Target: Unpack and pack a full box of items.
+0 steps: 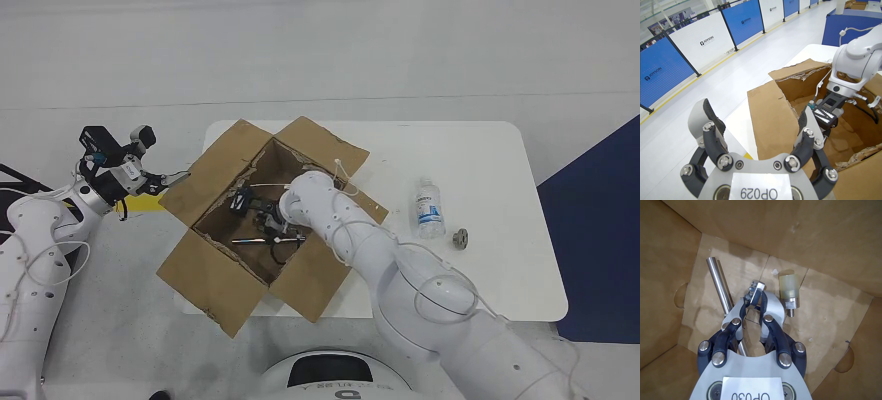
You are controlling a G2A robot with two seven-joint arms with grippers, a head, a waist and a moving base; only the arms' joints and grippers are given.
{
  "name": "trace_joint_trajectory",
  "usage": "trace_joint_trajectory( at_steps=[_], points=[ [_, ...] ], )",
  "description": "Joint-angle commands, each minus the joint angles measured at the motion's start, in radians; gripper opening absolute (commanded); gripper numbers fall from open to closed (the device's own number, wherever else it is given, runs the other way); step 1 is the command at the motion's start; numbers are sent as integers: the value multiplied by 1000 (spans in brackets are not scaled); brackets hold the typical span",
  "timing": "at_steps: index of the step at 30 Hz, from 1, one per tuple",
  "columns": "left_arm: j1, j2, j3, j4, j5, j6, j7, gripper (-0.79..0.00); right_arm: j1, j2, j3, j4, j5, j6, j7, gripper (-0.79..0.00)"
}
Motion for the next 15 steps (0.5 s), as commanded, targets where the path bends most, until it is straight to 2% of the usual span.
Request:
trace_joint_trajectory(
  at_steps=[1,6,15],
  points=[
    [0,0,0,0,0,0,0,0,2,1,3,3,2,0,-7,-785],
    [0,0,0,0,0,0,0,0,7,9,7,11,-1,1,-33,-785],
    [0,0,0,0,0,0,0,0,16,31,1,-9,-43,-55,-137,-785]
  ],
)
